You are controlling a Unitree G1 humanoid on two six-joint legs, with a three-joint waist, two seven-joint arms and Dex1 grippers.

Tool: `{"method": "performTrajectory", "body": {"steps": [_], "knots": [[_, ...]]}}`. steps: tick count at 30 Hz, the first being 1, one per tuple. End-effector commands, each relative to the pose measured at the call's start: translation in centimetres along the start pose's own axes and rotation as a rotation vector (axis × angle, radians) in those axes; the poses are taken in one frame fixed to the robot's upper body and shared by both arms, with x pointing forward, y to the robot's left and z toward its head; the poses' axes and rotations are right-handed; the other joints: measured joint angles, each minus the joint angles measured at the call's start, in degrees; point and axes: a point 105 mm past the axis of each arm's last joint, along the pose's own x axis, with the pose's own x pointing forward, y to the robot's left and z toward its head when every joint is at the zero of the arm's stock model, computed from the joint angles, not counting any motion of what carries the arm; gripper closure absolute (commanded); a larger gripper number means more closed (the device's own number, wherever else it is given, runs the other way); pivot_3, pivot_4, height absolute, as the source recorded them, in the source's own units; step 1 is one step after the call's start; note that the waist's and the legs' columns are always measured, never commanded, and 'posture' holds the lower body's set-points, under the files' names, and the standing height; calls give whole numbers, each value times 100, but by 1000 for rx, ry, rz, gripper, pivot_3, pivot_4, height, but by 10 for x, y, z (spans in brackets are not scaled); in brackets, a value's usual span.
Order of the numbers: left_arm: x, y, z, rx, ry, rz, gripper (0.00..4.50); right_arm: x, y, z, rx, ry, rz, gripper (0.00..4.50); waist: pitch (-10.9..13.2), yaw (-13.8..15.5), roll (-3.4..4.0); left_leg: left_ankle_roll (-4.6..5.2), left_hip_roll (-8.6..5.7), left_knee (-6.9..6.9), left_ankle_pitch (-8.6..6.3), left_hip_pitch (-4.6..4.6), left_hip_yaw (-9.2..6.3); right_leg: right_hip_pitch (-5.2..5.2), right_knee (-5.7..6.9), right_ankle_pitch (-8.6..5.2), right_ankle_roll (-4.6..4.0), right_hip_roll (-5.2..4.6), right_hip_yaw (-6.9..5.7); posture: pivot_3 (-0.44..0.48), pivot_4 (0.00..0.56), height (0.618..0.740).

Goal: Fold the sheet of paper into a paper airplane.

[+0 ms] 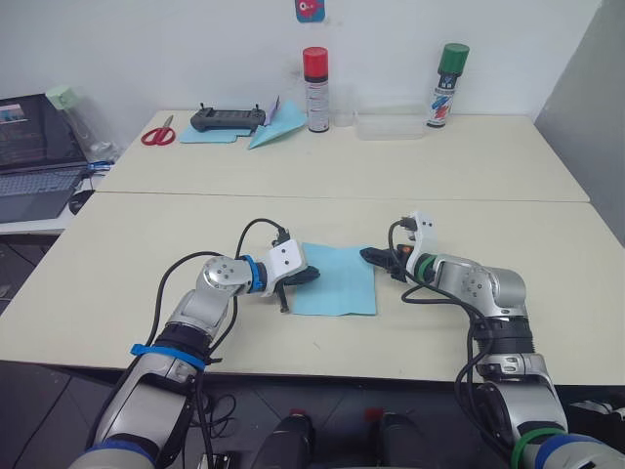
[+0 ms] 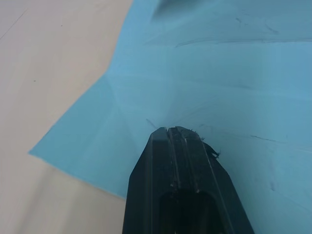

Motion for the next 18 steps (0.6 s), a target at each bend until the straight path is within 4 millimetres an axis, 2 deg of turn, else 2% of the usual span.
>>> {"method": "performTrajectory", "body": {"steps": [1, 7, 8, 11, 16, 17, 18], "knots": [[1, -16, -29, -38, 108, -40, 4500, 3, 6, -5, 36, 22, 25, 1439, 0, 0, 0, 0, 0, 0, 0, 0, 0, 0, 0, 0, 0, 0, 0, 0, 150, 740], [1, -17, -29, -38, 107, -40, 4500, 10, 13, -3, 39, 12, 55, 1439, -1, -16, 1, 0, 1, 0, 0, 1, 1, 0, 0, 0, 0, 0, 0, 0, 150, 740], [1, -17, -29, -38, 107, -39, 4500, 11, 13, -3, 39, 11, 55, 1604, -1, -17, 1, 0, 1, 0, 0, 2, 1, 0, 1, 0, 0, 0, 0, 0, 150, 740], [2, -16, -28, -36, 107, -37, 4500, 14, 16, -3, 36, 10, 68, 2348, -1, -18, 2, 0, 1, 0, 0, 3, 0, 0, 2, 0, 0, 0, 0, 0, 150, 740], [3, -15, -28, -36, 107, -33, 4500, 14, 18, -1, 28, 1, 74, 4210, -2, -17, 1, 0, 0, 0, 0, 3, 0, 1, 2, 0, 0, 0, 1, 0, 150, 740], [3, -15, -28, -37, 107, -32, 4500, 14, 17, 0, 18, -5, 65, 4461, -2, -17, 1, 0, 0, 0, 0, 4, 0, 1, 2, 0, 0, 0, 1, 0, 150, 740], [3, -15, -28, -37, 107, -31, 4500, 13, 16, 1, 1, -9, 56, 4461, -2, -15, 1, 0, 0, 1, 0, 5, -1, 3, 2, 0, 0, 0, 0, 0, 150, 740]]}}
